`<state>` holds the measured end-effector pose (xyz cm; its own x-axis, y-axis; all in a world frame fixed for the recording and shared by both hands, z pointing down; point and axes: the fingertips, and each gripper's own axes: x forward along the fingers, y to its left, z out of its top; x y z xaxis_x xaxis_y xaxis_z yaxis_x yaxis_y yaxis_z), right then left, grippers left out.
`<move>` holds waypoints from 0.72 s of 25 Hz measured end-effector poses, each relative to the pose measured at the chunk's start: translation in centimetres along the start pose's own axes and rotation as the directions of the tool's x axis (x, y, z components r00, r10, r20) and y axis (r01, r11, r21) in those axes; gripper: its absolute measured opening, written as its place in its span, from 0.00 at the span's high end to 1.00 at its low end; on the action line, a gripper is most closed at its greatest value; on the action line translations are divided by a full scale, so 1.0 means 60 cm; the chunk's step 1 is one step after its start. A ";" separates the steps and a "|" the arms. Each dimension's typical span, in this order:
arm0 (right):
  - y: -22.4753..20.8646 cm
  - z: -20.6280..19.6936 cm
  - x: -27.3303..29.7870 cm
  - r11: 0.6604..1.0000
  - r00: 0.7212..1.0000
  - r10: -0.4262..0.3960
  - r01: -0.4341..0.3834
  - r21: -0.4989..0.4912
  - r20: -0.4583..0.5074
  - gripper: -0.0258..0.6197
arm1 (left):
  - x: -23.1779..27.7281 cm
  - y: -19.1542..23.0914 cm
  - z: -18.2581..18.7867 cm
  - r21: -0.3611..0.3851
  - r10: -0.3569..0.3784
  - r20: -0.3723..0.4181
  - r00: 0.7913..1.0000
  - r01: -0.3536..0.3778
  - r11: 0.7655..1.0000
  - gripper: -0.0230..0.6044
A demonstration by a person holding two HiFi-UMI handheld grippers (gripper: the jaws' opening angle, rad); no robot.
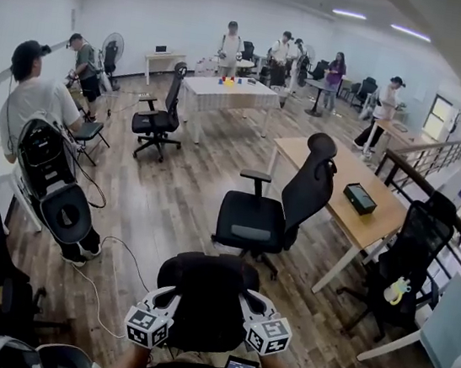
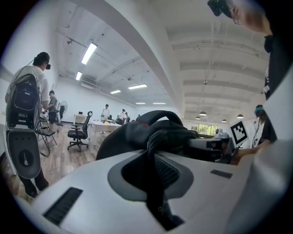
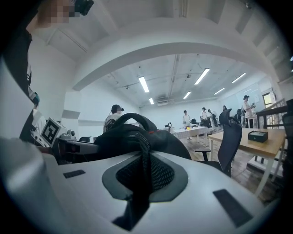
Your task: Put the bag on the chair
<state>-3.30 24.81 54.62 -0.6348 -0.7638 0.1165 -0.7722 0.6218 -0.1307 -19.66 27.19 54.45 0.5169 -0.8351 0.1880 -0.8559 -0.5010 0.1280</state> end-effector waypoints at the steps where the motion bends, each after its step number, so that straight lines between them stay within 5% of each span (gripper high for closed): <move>1: -0.008 0.002 0.016 1.000 1.000 -0.002 0.002 -0.005 -0.003 0.91 | 0.013 0.012 0.004 0.000 0.004 0.003 1.000 -0.004 1.000 0.93; 18: -0.153 0.027 0.254 0.996 0.999 -0.027 0.030 0.088 -0.035 0.91 | 0.234 0.199 0.051 0.002 -0.046 -0.006 0.999 0.046 0.999 0.93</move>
<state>-5.88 7.17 56.01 -0.6140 -0.7741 0.1543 -0.7857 0.5806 -0.2137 -22.65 8.80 55.62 0.5556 -0.8100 0.1876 -0.8314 -0.5390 0.1349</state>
